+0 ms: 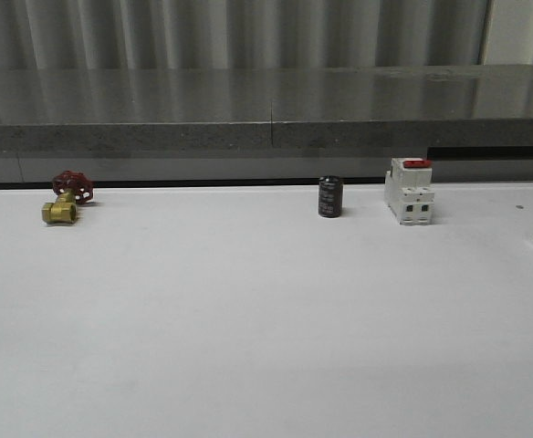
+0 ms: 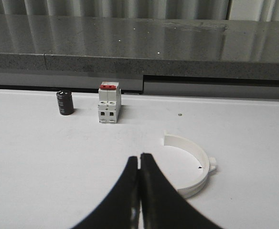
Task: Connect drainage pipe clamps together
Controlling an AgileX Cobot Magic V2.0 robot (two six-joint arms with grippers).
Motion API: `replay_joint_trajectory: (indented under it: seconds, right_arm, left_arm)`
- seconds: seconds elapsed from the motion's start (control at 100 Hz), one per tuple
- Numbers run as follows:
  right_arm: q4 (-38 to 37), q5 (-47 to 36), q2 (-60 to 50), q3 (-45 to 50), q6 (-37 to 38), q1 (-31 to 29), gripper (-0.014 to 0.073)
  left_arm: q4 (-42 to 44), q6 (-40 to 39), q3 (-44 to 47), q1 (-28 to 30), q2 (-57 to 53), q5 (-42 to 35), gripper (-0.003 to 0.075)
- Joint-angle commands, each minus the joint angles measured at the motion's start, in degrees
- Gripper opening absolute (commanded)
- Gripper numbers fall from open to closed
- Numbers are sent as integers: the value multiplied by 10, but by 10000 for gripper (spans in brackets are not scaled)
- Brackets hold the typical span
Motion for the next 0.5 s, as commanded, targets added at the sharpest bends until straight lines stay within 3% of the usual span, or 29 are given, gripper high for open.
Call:
replay_joint_trajectory:
  seconds: [0.0, 0.36, 0.49]
  right_arm:
    - [-5, -48, -11, -11, -2, 1, -67]
    - [-5, -48, -11, -11, -2, 1, -67]
    - [-5, -48, -11, -11, -2, 1, -67]
  left_arm:
    - [-6, -5, 27, 0, -19, -46, -20]
    - [-6, -5, 9, 0, -15, -41, -20]
    - [-18, -5, -45, 0, 13, 31, -20]
